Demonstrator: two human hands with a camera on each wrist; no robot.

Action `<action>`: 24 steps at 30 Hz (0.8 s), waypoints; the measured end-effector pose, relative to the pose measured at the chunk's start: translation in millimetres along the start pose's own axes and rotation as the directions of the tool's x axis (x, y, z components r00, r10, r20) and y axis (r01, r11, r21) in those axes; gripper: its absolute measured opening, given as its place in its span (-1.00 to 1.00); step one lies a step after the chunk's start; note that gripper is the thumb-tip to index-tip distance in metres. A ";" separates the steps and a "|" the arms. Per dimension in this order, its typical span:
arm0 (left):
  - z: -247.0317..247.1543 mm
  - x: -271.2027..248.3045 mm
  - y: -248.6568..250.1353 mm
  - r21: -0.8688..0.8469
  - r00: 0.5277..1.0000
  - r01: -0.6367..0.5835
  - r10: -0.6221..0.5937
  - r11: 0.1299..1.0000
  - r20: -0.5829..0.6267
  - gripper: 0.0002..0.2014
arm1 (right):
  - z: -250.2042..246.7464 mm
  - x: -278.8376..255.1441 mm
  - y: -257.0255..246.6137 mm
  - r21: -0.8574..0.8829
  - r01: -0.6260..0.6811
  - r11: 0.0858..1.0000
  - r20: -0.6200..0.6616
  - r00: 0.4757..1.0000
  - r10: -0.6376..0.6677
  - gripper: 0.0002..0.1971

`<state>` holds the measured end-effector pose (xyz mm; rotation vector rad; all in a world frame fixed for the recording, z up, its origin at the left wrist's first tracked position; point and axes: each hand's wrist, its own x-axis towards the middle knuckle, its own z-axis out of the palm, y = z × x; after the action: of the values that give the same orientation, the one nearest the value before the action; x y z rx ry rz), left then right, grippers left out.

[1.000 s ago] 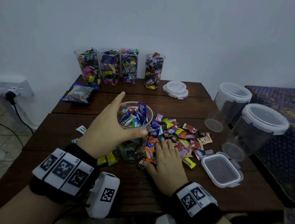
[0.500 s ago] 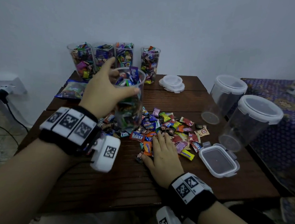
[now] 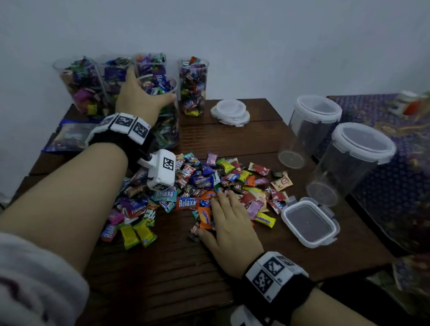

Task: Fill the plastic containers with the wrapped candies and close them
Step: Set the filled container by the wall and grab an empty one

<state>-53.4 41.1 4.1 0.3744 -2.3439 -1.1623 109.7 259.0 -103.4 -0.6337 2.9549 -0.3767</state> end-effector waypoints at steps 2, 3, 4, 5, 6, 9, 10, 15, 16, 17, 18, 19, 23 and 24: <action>9.9 10.8 -3.7 0.009 0.999 0.027 -0.027 1.000 0.017 0.12 | -0.3 -0.6 0.3 0.014 -0.006 1.000 0.007 1.000 0.006 0.06; 14.7 15.2 -5.0 0.019 0.999 0.037 -0.037 0.999 0.022 0.13 | -0.3 -0.5 0.4 0.014 -0.006 1.000 0.006 1.000 0.006 0.05; 19.4 19.4 -6.5 0.023 0.999 0.047 -0.047 0.999 0.026 0.13 | 0.8 -0.3 1.1 0.014 -0.005 1.000 -0.001 1.000 0.005 0.01; 23.4 22.2 -6.2 0.014 0.998 0.052 -0.053 0.999 0.028 0.12 | 1.5 -0.2 1.2 0.020 -0.004 1.000 -0.012 1.000 0.004 -0.03; 26.5 24.9 -5.3 -0.004 0.998 0.055 -0.055 0.998 0.031 0.12 | 2.8 -0.1 1.4 0.030 -0.003 1.000 -0.019 1.000 0.003 -0.06; 33.6 32.4 -1.8 -0.022 0.998 0.047 -0.046 0.999 0.048 0.08 | 6.4 0.7 3.0 0.039 0.006 0.999 -0.041 0.999 -0.004 -0.09; 34.0 33.6 -0.5 -0.017 0.998 0.042 -0.041 0.999 0.047 0.08 | 6.6 0.6 3.0 0.048 0.013 0.999 -0.058 0.998 -0.010 -0.07; 33.9 31.7 -4.0 -0.052 0.999 0.017 -0.014 0.999 0.041 0.04 | 11.0 0.9 3.1 0.050 0.032 0.998 -0.126 0.992 -0.026 -0.06; 33.8 31.3 -5.9 -0.059 0.999 0.004 -0.002 0.998 0.039 0.04 | 11.2 0.9 3.1 0.047 0.034 0.998 -0.130 0.991 -0.027 -0.05; 33.7 30.9 -7.8 -0.061 0.999 -0.007 0.009 0.998 0.042 0.06 | 10.8 0.8 3.3 0.049 0.030 0.998 -0.115 0.993 -0.024 -0.05; 32.3 30.0 -9.1 -0.055 0.999 -0.014 0.017 0.998 0.047 0.08 | 10.5 1.0 3.4 0.054 0.026 0.998 -0.093 0.995 -0.021 -0.06; 30.1 27.9 -9.2 -0.039 0.999 -0.017 0.019 0.999 0.049 0.09 | 8.5 1.0 3.2 0.059 0.024 0.998 -0.075 0.997 -0.019 -0.09; 25.3 15.7 -2.2 0.030 0.992 -0.113 0.115 0.993 -0.050 -0.02 | 1.5 0.2 1.7 0.068 0.014 0.998 -0.040 0.999 -0.011 -0.08; 25.7 10.9 3.1 0.042 0.986 -0.150 0.153 0.988 -0.071 -0.07 | 1.1 -0.6 1.6 0.068 0.010 0.998 -0.032 0.999 -0.008 -0.07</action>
<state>-76.6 55.1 -3.3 0.2430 -2.2884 -1.0178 109.7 260.4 -104.8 -0.6392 2.9552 -0.4897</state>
